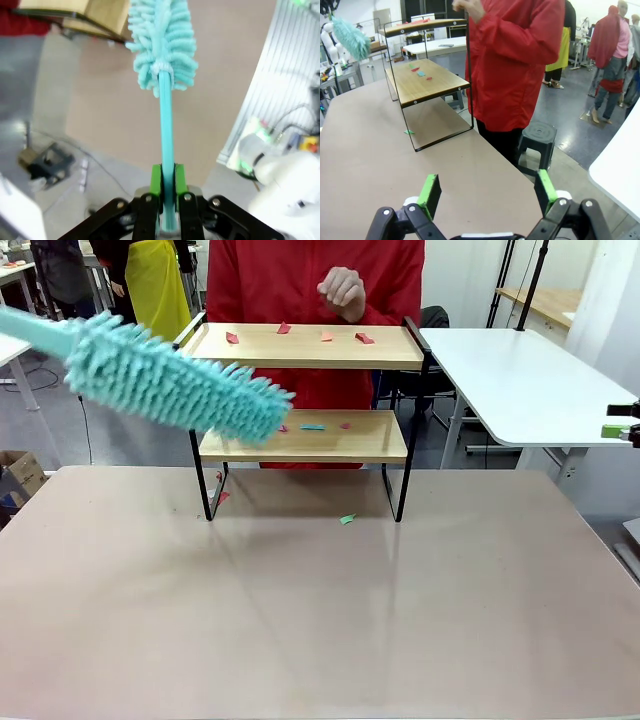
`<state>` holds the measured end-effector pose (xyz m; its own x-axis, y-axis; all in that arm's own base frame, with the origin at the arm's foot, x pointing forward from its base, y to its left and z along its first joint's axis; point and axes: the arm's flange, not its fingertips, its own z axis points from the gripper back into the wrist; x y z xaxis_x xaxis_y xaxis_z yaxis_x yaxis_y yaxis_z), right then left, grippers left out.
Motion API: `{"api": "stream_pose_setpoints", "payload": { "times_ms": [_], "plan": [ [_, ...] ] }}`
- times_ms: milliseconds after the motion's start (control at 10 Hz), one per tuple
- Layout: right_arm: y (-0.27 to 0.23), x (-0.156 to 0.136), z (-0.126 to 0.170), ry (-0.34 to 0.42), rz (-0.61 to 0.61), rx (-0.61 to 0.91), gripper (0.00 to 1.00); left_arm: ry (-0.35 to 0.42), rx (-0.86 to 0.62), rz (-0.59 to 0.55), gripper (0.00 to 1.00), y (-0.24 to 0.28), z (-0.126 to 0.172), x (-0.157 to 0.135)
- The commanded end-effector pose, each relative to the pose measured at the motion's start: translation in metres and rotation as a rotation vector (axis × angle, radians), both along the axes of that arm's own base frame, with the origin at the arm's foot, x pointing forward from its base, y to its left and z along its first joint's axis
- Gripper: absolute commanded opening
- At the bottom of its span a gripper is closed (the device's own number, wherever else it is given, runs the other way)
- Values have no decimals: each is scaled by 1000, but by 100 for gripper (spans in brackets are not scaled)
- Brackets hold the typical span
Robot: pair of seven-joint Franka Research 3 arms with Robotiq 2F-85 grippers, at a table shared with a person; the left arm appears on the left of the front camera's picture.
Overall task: Clean the shelf.
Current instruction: Clean the specific section of the Shelf indicated by the human with the Duster.
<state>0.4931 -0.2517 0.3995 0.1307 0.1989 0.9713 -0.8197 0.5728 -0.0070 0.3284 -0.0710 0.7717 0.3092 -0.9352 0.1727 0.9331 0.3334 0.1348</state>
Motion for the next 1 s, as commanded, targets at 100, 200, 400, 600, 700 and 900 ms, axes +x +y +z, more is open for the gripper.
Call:
{"api": "stream_pose_setpoints", "payload": {
  "times_ms": [100, 200, 400, 600, 700, 900],
  "plan": [
    [1, 1, 3, -6, 2, -2, 100, 44, -162, 28, 13, -42, 63, 16],
    [1, 1, 3, -6, 2, -2, 100, 96, -277, 116, 13, -65, 93, 23],
    [1, 1, 3, -6, 2, -2, 100, 121, -360, 287, 13, -119, 124, 29],
    [1, 1, 3, -6, 2, -2, 100, 106, -382, 482, 13, -170, 138, 40],
    [1, 1, 3, -6, 2, -2, 100, 77, -380, 567, 13, -188, 140, 43],
    [1, 1, 3, -6, 2, -2, 100, 12, -409, 705, 13, -236, 141, 42]
  ]
}}
